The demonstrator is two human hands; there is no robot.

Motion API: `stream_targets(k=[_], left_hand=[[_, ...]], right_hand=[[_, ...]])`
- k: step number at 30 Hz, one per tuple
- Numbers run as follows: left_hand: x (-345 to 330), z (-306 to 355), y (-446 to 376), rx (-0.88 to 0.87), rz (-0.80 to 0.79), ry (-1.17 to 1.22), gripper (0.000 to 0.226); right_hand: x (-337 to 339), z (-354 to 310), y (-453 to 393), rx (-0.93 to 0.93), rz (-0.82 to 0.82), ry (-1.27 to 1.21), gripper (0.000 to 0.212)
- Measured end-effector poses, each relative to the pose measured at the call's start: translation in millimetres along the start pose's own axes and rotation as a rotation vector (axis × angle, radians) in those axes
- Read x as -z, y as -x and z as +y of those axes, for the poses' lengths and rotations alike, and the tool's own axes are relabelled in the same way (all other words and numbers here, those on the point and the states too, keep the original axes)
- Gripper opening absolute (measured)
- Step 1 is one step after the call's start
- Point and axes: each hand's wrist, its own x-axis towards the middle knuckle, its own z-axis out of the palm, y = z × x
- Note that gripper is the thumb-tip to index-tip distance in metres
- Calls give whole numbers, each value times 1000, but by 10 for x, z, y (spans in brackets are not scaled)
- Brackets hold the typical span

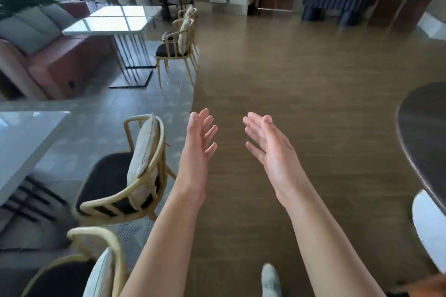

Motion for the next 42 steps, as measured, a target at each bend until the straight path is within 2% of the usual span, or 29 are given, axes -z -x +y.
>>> stream_targets(k=[5,10,13,17,20,23,27,30,35,42], left_hand=[[409,-97,-816,1,242,65,60],[715,-2,-1293,-50,605,81,54],[920,45,-1328,-100,808,65,57],[1188,47,-1192,-154,1019,75,71],[1358,93,-1168,-206,1146,69,79],[1575,118,-1158,-230,1243,48,82],[1983,104,-1118,-229,1370,37,66],[2187,121,-1152,-243,1409,54,65],[2250,189,-1342,-260,1436,38,64],[2105,159,-1745,-304,1659,63,67]], right_hand=[[-442,251,-1101,-73,-246,8,76],[-1034,370,-1965,-146,-634,23,71],[-1462,450,-2255,-165,-823,49,76],[-1918,518,-2328,-218,-1048,62,67],[-2212,527,-2367,-228,-1203,89,78],[-2511,540,-2429,-213,-1265,92,81],[-2856,570,-2471,-190,-1308,92,82],[-3003,655,-2531,-175,-1340,103,81],[-3254,748,-2729,-221,-1391,93,80],[-3510,823,-3257,-261,-1537,77,81]])
